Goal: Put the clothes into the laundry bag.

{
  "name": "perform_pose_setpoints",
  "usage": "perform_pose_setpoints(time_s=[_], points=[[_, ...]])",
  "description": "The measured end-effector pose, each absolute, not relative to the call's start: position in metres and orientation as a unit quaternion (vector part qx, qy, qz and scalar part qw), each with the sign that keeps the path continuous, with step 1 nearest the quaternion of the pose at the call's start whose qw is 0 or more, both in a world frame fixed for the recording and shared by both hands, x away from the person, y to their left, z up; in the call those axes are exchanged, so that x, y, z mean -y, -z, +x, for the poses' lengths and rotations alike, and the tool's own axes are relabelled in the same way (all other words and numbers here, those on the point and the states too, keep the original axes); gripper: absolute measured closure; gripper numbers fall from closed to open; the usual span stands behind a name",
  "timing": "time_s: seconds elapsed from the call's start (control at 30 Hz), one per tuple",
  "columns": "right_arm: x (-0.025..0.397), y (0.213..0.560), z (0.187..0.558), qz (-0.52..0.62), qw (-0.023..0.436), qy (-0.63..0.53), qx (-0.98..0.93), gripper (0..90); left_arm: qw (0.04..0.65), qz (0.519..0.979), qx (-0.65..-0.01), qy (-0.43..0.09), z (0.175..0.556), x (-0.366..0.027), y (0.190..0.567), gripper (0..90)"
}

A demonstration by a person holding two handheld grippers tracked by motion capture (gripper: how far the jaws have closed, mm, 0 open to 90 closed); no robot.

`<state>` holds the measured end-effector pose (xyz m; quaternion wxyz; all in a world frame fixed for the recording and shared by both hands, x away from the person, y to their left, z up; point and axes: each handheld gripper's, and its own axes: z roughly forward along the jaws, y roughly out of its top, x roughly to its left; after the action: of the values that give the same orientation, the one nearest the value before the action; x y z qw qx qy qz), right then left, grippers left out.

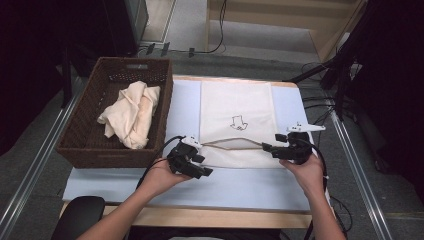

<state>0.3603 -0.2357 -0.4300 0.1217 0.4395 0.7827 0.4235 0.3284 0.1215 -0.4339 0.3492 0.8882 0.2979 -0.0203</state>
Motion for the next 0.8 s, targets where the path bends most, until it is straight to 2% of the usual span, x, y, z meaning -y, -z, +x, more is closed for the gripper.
perform_pose_setpoints(time_s=[0.07, 0.1, 0.13, 0.2, 0.23, 0.63, 0.67, 0.8], points=[[0.236, 0.430, 0.361, 0.439, 0.116, -0.435, -0.777, 29.2, 0.349, 0.890, -0.294, 0.021, 0.328, -0.122, 0.434, 40.7], [0.235, 0.430, 0.361, 0.438, 0.098, -0.437, -0.779, 33.7, 0.348, 0.889, -0.295, 0.020, 0.328, -0.123, 0.433, 40.6], [0.235, 0.430, 0.361, 0.438, 0.098, -0.437, -0.779, 33.7, 0.348, 0.889, -0.295, 0.020, 0.328, -0.123, 0.433, 40.6], [0.233, 0.431, 0.360, 0.431, 0.092, -0.434, -0.786, 44.5, 0.351, 0.888, -0.295, 0.020, 0.328, -0.124, 0.432, 40.5], [0.233, 0.431, 0.360, 0.434, 0.095, -0.428, -0.787, 45.2, 0.354, 0.887, -0.296, 0.020, 0.328, -0.124, 0.431, 40.4], [0.228, 0.428, 0.358, 0.420, 0.102, -0.433, -0.791, 41.6, 0.350, 0.889, -0.295, 0.022, 0.328, -0.127, 0.430, 39.6], [0.226, 0.429, 0.358, 0.423, 0.097, -0.433, -0.790, 39.5, 0.350, 0.889, -0.296, 0.022, 0.328, -0.127, 0.431, 39.5], [0.221, 0.432, 0.358, 0.420, 0.087, -0.416, -0.802, 40.4, 0.351, 0.888, -0.296, 0.022, 0.327, -0.127, 0.432, 39.1]])
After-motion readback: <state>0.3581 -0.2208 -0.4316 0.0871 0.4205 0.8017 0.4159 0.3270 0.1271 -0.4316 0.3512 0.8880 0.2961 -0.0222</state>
